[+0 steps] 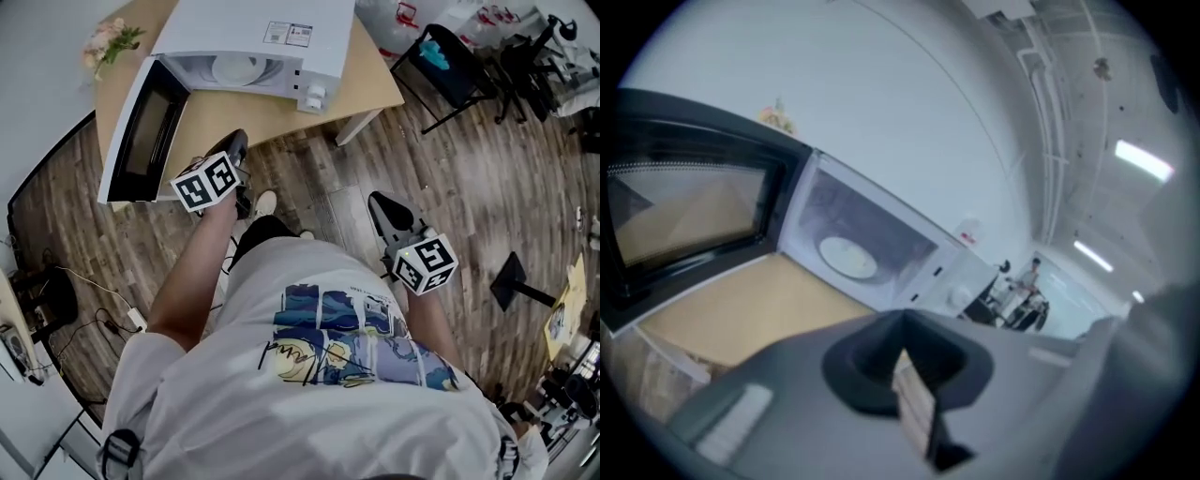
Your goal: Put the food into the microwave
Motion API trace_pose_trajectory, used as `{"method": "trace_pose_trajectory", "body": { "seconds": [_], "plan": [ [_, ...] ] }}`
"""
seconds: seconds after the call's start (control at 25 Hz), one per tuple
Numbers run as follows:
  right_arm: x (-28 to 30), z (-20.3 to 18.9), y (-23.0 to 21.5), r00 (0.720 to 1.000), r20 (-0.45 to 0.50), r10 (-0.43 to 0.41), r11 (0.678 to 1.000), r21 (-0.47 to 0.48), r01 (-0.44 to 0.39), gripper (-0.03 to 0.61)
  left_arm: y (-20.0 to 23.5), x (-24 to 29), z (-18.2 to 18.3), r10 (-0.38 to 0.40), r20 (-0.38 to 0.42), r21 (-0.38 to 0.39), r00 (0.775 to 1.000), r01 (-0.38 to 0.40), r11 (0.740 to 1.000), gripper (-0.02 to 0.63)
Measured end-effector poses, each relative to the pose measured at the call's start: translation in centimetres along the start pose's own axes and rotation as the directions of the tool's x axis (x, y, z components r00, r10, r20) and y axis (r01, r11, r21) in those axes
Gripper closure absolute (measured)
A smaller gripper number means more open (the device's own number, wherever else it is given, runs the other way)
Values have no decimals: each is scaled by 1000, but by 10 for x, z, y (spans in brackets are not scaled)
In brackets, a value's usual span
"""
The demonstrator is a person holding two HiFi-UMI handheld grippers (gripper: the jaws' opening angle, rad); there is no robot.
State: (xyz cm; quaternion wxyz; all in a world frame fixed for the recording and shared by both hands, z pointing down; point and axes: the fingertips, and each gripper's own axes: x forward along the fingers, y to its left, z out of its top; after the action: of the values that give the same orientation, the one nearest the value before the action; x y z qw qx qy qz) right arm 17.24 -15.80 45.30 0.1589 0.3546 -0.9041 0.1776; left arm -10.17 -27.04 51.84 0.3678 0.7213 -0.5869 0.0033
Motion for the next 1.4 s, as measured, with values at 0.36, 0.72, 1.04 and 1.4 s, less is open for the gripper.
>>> {"method": "trace_pose_trajectory", "body": {
  "seconds": [0.36,0.72,1.04,1.4],
  "plan": [
    [-12,-15,16,998,-9,63,998,-23,-63,568,-48,-47,-43,-133,-41,48,990,135,990,606],
    [-23,-20,28,996,-5,90,995,-41,-90,569,-67,-70,-59,-162,-55,103,985,167,981,606],
    [-31,-22,33,996,3,88,995,-45,-88,571,-72,-77,-62,-166,-55,131,985,172,976,606],
    [-37,-25,38,995,3,96,994,-58,-96,571,-75,-85,-64,-165,-53,147,985,171,974,606]
  ]
}}
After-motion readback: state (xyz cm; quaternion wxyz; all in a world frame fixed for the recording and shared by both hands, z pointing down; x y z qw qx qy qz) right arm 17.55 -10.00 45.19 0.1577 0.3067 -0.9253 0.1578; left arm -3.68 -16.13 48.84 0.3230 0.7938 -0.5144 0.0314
